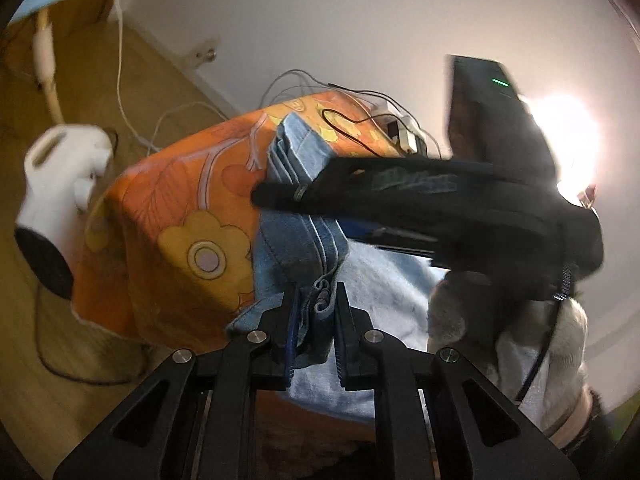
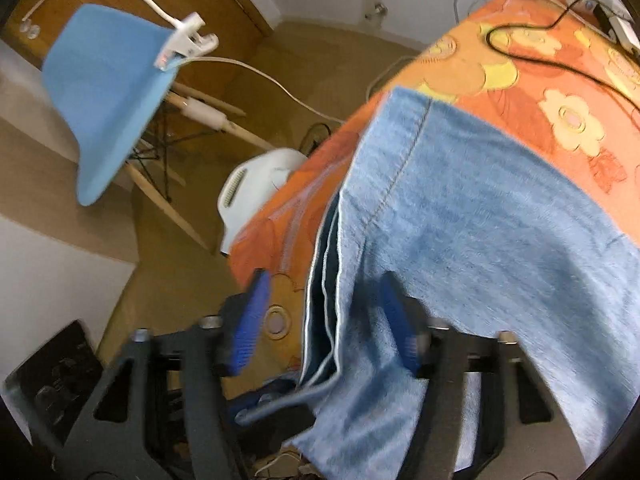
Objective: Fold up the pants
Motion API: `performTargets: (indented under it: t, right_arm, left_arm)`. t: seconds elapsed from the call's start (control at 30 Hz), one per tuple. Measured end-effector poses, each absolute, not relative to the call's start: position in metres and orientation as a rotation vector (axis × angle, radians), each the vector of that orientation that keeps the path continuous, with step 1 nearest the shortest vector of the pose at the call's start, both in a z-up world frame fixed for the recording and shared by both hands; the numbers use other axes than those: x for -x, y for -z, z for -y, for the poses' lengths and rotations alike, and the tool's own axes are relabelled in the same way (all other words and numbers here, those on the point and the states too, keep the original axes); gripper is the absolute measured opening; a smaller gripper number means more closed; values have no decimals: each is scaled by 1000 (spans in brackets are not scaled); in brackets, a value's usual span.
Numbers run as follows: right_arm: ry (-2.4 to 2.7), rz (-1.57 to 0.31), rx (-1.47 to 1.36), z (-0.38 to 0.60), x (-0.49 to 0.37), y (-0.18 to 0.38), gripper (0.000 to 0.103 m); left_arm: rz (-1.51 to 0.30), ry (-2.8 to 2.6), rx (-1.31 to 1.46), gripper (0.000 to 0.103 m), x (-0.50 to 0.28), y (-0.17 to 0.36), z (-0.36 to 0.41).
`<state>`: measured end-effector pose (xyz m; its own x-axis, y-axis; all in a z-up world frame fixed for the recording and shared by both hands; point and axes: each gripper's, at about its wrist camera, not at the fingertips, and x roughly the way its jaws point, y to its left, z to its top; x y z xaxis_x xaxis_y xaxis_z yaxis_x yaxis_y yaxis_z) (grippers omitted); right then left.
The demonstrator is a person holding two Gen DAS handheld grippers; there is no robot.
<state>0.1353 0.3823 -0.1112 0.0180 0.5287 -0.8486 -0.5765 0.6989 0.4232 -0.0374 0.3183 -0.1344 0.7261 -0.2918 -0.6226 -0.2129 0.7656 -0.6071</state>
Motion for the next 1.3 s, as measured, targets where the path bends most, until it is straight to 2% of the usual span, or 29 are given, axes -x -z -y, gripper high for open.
performTargets:
  t: [0.03, 0.07, 0.2, 0.33, 0.43, 0.57, 0.63, 0.77, 1.03, 1.3]
  right_arm:
    - [-859, -1316, 44, -383, -136, 116, 14]
    - [-859, -1326, 37, -382, -137, 120, 12]
    - [-877, -1311, 30, -374, -138, 115, 8]
    - [-882, -1299, 19, -365, -140, 105, 7]
    - [-885, -1295, 0, -358, -140, 99, 7]
    - [-882, -1300, -41, -351, -143, 97, 7]
    - [-890, -1301, -66, -346, -144, 94, 7]
    - [-899, -1291, -88, -335, -145, 88, 7]
    - [-889, -1298, -160, -293, -157, 89, 7]
    - [-890, -1324, -281, -255, -165, 102, 7]
  left_arm:
    - [-780, 36, 671, 14, 37, 131, -313]
    - [-784, 15, 614, 14, 38, 126, -307]
    - [-781, -44, 421, 45, 45, 112, -279]
    - [-792, -61, 395, 48, 47, 111, -263]
    - [-795, -107, 347, 57, 51, 109, -254]
    - [-792, -124, 302, 59, 52, 106, -242]
    - [-813, -133, 277, 64, 48, 111, -239]
    - [-847, -132, 293, 64, 36, 123, -240]
    - [-778, -127, 344, 64, 36, 114, -251]
    - [-782, -12, 323, 62, 16, 112, -223]
